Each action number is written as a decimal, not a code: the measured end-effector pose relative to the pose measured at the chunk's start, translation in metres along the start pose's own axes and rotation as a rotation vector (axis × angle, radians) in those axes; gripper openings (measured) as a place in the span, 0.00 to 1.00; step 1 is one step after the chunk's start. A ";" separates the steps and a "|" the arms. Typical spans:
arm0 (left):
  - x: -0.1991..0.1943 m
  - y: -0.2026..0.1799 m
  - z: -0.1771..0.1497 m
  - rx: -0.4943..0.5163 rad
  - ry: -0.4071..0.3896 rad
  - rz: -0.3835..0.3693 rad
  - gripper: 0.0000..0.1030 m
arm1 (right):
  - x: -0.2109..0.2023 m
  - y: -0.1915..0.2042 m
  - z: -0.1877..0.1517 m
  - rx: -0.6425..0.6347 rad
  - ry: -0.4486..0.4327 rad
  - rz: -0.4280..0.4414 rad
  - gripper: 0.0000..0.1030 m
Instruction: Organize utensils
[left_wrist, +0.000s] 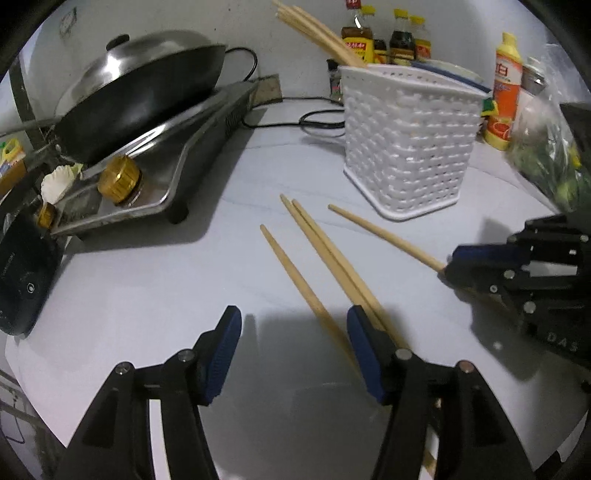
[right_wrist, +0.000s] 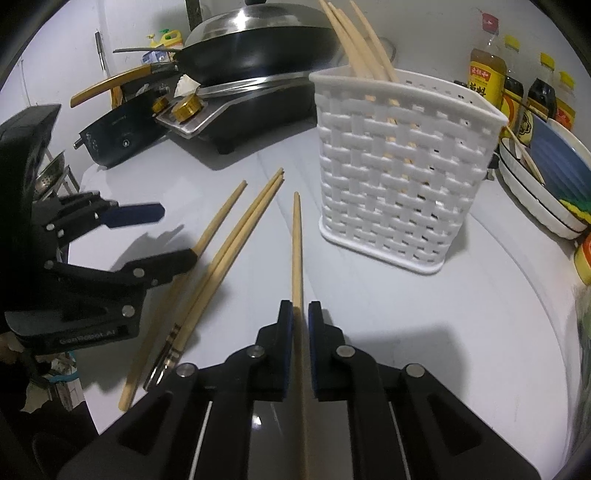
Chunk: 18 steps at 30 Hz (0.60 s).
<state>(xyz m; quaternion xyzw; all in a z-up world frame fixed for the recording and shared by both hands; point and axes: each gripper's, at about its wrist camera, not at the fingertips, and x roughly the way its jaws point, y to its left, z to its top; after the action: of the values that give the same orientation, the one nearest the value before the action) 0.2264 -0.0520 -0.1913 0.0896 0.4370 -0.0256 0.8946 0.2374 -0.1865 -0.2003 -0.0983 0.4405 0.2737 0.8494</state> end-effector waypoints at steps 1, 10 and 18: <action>0.003 0.000 0.000 0.004 0.010 -0.006 0.58 | 0.001 0.000 0.002 -0.002 0.000 0.003 0.13; 0.007 0.003 -0.004 0.014 0.009 -0.082 0.46 | 0.018 0.002 0.017 -0.013 0.013 0.016 0.13; 0.000 0.003 -0.013 0.020 0.012 -0.159 0.14 | 0.014 0.018 0.010 -0.074 0.043 -0.010 0.13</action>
<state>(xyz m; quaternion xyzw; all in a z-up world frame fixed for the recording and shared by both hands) 0.2167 -0.0462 -0.1989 0.0634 0.4480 -0.1005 0.8861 0.2408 -0.1623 -0.2046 -0.1376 0.4478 0.2835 0.8368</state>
